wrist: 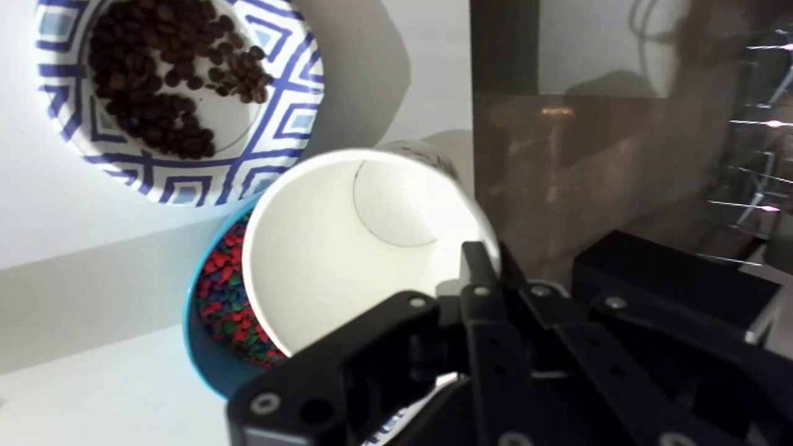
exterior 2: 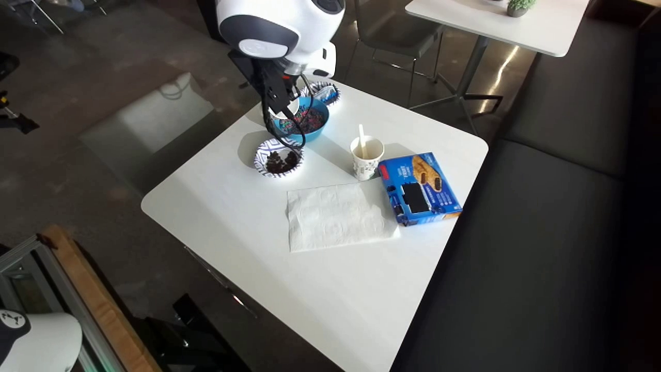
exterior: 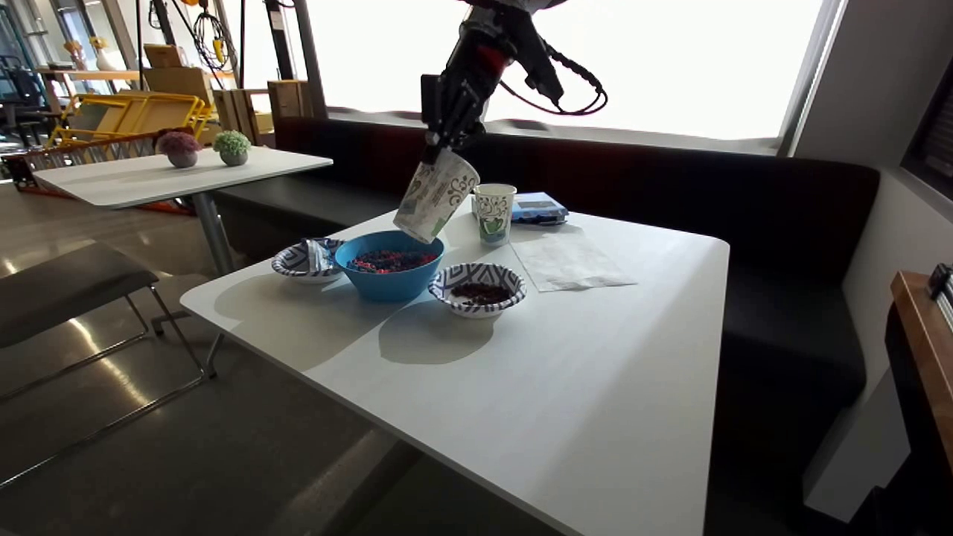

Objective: Pour the beans out of the coffee cup into the bowl then put the cup on the right, into it

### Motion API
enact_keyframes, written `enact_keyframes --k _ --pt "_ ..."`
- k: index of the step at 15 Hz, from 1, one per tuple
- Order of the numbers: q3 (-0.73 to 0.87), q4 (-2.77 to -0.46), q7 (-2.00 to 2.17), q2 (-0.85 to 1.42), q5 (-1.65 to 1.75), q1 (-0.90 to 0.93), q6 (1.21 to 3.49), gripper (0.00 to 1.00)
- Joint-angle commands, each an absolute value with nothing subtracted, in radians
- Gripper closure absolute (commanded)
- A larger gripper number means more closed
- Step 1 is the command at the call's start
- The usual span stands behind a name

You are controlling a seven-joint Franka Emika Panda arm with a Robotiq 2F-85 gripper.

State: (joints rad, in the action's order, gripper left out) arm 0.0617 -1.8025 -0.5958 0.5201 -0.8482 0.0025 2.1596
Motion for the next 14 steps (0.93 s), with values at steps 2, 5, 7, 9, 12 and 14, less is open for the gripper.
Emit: enact_keyframes --k 2,5,7,9,12,14 --pt "-0.01 -1.787 -0.509 0.538 -0.716 -0.028 2.233 0.96" --pt "-0.013 -1.77 -0.489 0.553 -0.683 -0.024 2.24 0.96" --pt "-0.011 -1.766 -0.489 0.554 -0.681 -0.026 2.24 0.99" --pt "0.036 -1.757 -0.404 0.542 -0.483 0.022 2.27 0.99" --pt "0.041 -1.729 -0.304 0.549 -0.248 0.028 2.258 0.99" --pt "0.051 -1.7 -0.252 0.559 -0.106 0.042 2.24 0.99"
